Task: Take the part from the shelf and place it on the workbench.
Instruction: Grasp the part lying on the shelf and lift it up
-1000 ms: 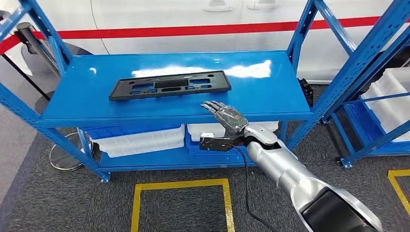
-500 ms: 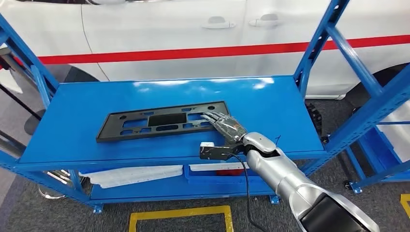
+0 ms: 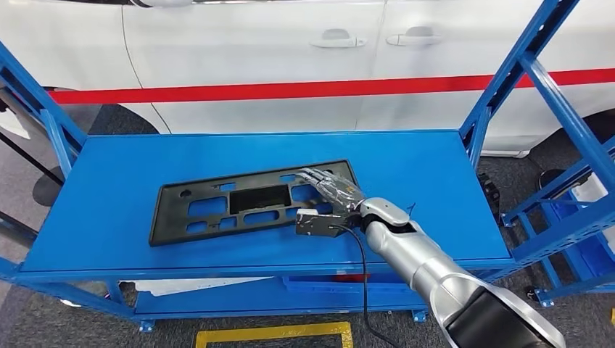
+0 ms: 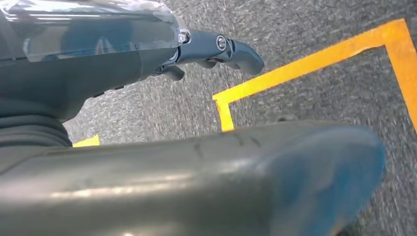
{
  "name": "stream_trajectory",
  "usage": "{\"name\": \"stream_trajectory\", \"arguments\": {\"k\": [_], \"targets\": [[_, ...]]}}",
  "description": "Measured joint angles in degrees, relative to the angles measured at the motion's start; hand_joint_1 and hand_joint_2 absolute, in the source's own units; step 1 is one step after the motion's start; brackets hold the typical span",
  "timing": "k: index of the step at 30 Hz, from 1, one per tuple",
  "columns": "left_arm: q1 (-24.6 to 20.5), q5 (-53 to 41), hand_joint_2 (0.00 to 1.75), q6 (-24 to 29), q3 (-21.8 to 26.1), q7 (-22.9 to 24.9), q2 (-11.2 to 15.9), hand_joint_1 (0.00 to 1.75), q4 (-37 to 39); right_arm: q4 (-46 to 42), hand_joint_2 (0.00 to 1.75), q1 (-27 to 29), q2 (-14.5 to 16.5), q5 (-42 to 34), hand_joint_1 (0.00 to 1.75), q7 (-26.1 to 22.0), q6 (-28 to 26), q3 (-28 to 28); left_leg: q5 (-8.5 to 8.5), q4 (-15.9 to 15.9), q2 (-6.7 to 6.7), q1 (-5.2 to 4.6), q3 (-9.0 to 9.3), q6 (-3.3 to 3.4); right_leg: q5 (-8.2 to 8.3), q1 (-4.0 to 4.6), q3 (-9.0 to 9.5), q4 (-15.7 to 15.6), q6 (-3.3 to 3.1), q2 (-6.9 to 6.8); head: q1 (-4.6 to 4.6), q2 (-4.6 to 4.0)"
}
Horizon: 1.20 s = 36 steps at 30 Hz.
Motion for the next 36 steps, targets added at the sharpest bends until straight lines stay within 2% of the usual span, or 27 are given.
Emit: {"name": "stream_trajectory", "arguments": {"k": [2,3,6,10,20,27,36], "targets": [[0.0,0.0,0.0,0.3,0.0,0.2,0.0,0.0,0.0,0.1,1.75,-0.1,0.0,-0.3,0.0,-0.1,-0.1,0.1,-0.3,0.1,0.06,0.04,0.06,-0.09,-0.78,-0.14,0.55,-0.7,0.65,0.02,0.0,0.0],[-0.1,0.0,0.0,0.4,0.0,0.4,0.0,0.0,0.0,0.2,1.75,-0.2,0.1,-0.4,0.0,-0.1,-0.2,0.1,-0.34,0.1,0.09,0.08,0.13,-0.16,-0.82,-0.14,0.58,-0.6,0.77,0.04,-0.01,0.0],[-0.3,0.0,0.0,0.8,0.0,0.9,0.0,0.0,0.0,0.5,1.75,-0.4,0.4,-0.4,0.0,-0.1,-0.2,0.3,-0.43,0.0,0.15,0.07,0.26,-0.3,-0.95,-0.12,0.61,-0.6,0.56,0.1,0.0,0.0],[-0.5,0.0,0.0,1.5,0.0,1.5,0.0,0.0,0.0,1.1,1.75,-1.0,1.0,-0.3,1.75,0.5,-0.1,0.6,-0.46,-0.1,0.21,0.08,0.35,-0.4,-1.07,-0.09,0.62,-0.5,0.38,0.11,0.01,0.0],[-0.7,-0.2,0.0,1.8,0.0,1.8,0.0,0.0,0.0,1.4,1.75,-1.9,1.6,0.9,1.75,1.4,-2.2,1.7,-0.44,-0.1,0.22,0.06,0.58,-0.46,-1.08,-0.12,0.86,-0.4,0.35,0.11,0.01,-0.01],[-0.8,0.4,0.0,1.7,0.0,-0.5,0.0,0.0,0.0,1.4,1.75,-2.0,1.5,1.9,1.75,1.8,-3.5,2.1,-0.44,-0.1,0.22,0.0,0.65,-0.45,-1.08,-0.14,0.96,-0.4,0.35,0.12,0.01,0.0],[-0.7,0.5,0.0,2.4,0.0,-0.5,0.0,0.0,0.0,1.3,1.75,-1.9,1.0,2.1,1.75,1.6,-5.2,2.4,-0.44,0.0,0.22,0.0,0.67,-0.45,-1.08,-0.21,0.99,-0.4,0.35,0.11,0.01,-0.01]]}}
